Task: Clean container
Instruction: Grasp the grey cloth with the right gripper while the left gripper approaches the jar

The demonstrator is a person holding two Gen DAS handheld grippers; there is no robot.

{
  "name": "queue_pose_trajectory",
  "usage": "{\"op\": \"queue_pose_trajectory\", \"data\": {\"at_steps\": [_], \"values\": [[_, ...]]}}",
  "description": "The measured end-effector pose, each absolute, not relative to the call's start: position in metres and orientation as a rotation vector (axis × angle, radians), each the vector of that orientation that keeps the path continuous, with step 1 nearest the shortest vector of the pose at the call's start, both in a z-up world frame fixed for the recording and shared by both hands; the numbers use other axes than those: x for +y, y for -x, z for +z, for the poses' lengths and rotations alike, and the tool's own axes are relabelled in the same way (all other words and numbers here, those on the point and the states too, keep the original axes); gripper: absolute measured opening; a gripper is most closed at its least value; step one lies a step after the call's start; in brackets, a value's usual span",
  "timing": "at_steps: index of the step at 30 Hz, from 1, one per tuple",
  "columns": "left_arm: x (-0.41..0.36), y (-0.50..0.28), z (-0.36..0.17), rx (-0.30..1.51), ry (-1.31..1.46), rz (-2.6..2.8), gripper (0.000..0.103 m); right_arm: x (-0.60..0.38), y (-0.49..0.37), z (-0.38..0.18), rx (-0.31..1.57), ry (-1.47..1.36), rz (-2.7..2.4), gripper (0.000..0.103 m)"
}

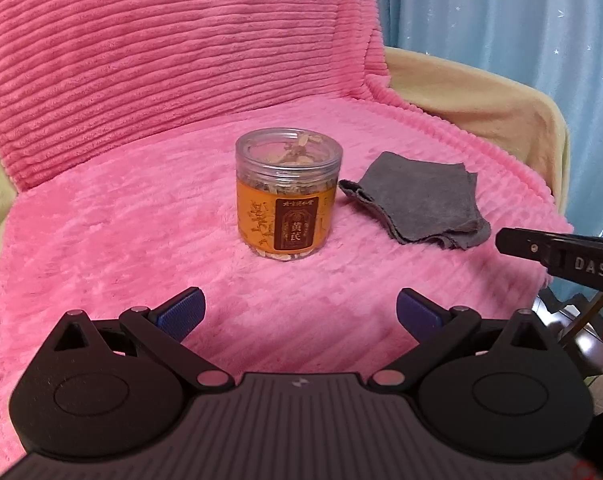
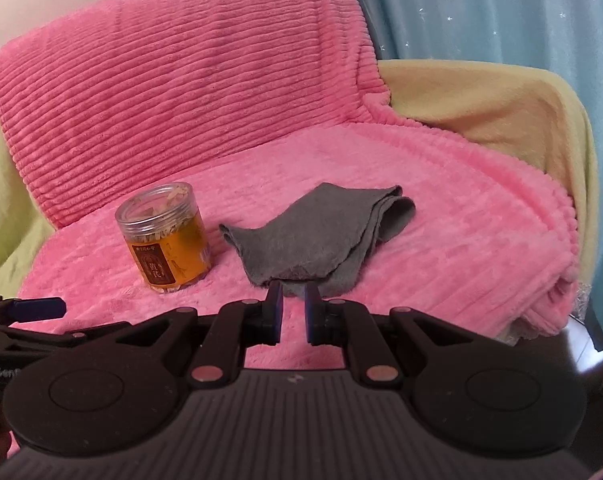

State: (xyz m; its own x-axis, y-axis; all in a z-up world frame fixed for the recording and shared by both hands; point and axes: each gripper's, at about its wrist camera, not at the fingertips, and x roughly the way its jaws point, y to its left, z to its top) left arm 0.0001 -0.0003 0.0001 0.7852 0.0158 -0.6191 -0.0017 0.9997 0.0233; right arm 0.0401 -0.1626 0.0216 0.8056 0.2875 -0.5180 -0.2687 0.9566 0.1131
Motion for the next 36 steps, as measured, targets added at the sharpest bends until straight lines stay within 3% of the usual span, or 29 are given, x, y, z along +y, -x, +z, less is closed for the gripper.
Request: {"op": "queue_pose_trajectory", "data": {"at_steps": [8, 36], "values": [[0.008, -0.033, -0.006, 0.653, -0.010, -0.047, 0.102, -0.154, -0.047, 0.019, 0.469, 0.001, 0.346, 0.008], [0.050, -0.054, -0.014, 0.578, 0.109, -0.034, 0.102, -0.067, -0.101, -0.020, 0.510, 0.480, 0.447, 0.007]]}}
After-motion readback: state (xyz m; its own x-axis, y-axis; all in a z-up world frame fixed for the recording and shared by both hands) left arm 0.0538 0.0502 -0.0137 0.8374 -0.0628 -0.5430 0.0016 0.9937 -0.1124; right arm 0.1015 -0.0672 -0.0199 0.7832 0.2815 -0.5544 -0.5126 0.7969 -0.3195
